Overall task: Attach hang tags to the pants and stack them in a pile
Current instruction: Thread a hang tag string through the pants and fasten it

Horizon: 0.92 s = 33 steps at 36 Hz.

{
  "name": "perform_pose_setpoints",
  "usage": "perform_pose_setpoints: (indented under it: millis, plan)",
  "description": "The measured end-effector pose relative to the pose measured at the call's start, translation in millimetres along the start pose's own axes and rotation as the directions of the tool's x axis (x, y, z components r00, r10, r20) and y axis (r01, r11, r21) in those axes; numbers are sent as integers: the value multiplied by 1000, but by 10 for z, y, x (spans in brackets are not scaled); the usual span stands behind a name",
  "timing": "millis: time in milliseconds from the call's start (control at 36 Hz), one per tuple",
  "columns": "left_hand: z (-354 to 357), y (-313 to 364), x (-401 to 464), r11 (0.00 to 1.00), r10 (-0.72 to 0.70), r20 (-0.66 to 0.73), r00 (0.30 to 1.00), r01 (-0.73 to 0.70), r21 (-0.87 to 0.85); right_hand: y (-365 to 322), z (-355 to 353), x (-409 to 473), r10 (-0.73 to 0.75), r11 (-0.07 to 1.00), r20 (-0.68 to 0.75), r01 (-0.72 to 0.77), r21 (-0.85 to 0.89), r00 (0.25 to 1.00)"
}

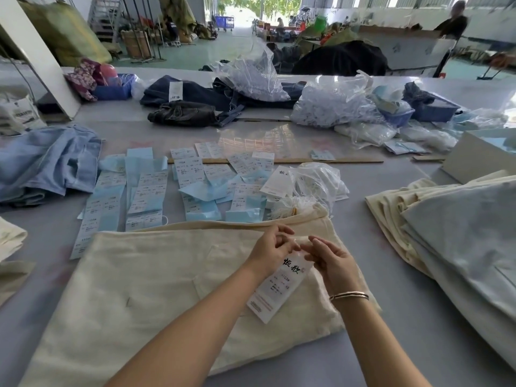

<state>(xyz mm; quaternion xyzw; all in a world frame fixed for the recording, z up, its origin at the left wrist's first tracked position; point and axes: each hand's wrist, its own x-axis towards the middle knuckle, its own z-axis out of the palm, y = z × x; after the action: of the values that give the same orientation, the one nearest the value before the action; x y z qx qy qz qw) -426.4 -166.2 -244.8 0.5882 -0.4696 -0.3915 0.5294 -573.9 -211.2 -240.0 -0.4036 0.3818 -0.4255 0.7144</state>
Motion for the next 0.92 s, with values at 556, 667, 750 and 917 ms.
perform_pose_setpoints:
  millis: [556,667,750,917]
  plan:
    - [285,-216,-61,814,331,-8,944,-281,508,323,-74,22,-113,989,-134,124,79,984]
    - [270,-227,-49,817,306,4,952,-265,512,333,-83,18,-146,988,-123,151,33,982]
    - [258,-239,-57,818,301,4,953,-261,513,320,-72,9,-138,990,-109,141,24,984]
    - [228,-257,-53,779,311,41,950,-280,561,312,-61,-2,-141,990,-106,138,-29,984]
